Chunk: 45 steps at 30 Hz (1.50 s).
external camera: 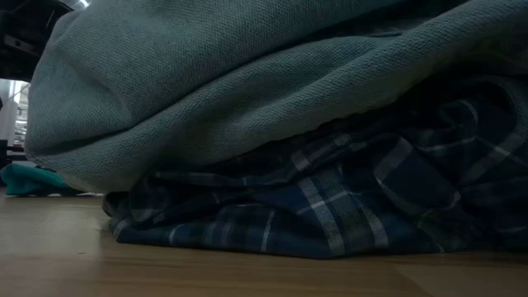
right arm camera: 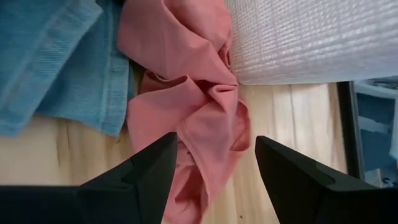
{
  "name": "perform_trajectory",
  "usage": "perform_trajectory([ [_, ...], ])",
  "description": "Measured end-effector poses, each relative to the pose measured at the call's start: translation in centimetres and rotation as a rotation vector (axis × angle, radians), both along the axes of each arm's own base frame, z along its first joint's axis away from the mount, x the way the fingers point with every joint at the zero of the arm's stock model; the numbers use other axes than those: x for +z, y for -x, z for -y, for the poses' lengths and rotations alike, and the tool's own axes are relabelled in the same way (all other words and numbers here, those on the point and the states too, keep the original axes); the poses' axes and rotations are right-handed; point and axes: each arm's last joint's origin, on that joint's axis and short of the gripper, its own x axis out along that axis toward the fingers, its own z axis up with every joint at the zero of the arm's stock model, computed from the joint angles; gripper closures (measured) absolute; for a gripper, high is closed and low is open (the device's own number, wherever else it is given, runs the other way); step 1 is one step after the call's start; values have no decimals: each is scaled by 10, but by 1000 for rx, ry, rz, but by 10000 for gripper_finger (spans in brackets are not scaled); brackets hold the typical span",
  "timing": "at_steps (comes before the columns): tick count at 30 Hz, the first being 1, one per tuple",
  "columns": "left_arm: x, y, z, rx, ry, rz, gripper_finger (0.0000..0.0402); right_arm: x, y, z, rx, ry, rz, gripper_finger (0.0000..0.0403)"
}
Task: Sort clothes
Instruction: Put the pink underwear into the white laundry bin
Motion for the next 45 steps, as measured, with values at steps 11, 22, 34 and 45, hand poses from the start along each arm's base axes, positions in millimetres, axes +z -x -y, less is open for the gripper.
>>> perform_trajectory([
  [11, 0, 0, 0, 0, 0, 0, 400, -21, -18, 26, 23, -58, -13, 166],
  [22, 0, 0, 0, 0, 0, 0, 400, -48, -25, 53, 77, -214, -24, 166],
  [34, 0, 0, 0, 0, 0, 0, 400, -73, -12, 63, 60, -206, -30, 166],
  [45, 0, 0, 0, 0, 0, 0, 400, -78, -9, 63, 84, -192, -43, 298],
])
